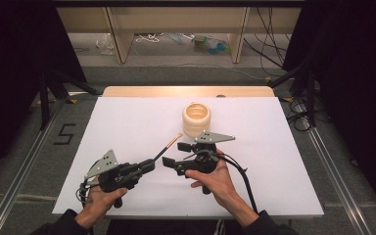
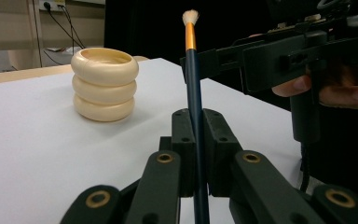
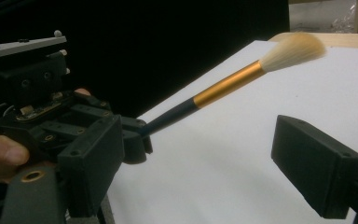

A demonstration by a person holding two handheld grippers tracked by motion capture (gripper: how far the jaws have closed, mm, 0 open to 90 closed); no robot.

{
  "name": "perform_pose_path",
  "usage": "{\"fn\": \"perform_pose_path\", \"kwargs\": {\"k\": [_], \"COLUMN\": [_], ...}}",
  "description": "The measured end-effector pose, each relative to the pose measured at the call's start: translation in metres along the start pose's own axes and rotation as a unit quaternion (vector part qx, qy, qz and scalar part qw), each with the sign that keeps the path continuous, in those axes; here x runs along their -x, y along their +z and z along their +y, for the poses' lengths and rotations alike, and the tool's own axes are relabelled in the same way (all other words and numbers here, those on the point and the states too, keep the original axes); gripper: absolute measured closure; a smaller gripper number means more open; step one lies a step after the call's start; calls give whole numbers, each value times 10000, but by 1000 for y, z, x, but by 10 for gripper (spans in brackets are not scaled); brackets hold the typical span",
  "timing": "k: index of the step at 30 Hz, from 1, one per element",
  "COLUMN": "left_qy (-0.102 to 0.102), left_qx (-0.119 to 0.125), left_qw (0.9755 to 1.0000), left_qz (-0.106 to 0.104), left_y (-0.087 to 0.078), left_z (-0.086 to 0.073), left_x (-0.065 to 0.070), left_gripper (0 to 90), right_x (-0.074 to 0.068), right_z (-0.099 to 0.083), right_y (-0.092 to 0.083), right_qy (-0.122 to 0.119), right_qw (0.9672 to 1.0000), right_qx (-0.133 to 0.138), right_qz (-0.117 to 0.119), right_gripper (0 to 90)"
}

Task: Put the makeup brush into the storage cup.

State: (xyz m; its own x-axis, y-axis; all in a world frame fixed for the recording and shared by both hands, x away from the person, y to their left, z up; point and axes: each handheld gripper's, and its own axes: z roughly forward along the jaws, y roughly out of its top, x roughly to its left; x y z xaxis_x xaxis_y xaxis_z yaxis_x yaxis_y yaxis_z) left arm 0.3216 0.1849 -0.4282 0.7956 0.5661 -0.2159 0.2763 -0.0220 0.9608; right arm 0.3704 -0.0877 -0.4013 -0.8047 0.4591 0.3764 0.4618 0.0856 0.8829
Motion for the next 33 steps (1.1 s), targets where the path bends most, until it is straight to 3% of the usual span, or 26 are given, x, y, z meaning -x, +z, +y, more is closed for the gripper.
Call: {"fn": "perform_pose_path", "kwargs": {"k": [3, 5, 12, 18, 19, 22, 33], "left_qy": [8, -90, 82, 11, 102, 107, 158], "left_qx": [21, 39, 68, 117, 119, 196, 229], "left_qw": [10000, 9999, 9999, 9999, 9999, 9997, 9996], "left_qz": [0, 33, -63, -26, -65, -113, -22], "left_y": [0, 1, 2, 2, 2, 3, 2], "left_z": [0, 0, 1, 1, 1, 1, 2], "left_x": [1, 4, 5, 8, 7, 7, 9], "left_gripper": [836, 837, 836, 836, 836, 836, 836], "right_x": [0, -1, -2, -2, -2, -3, -1], "right_z": [0, 0, 1, 1, 1, 1, 2], "right_y": [2, 3, 8, 10, 10, 11, 13], "right_qy": [81, 117, 191, 313, 326, 362, 402], "right_qw": [9999, 9998, 9994, 9987, 9986, 9981, 9966], "right_qx": [32, 38, 148, 230, 243, 295, 495], "right_qz": [79, 130, 254, 324, 342, 396, 520], "right_gripper": [197, 210, 250, 304, 313, 352, 468]}}
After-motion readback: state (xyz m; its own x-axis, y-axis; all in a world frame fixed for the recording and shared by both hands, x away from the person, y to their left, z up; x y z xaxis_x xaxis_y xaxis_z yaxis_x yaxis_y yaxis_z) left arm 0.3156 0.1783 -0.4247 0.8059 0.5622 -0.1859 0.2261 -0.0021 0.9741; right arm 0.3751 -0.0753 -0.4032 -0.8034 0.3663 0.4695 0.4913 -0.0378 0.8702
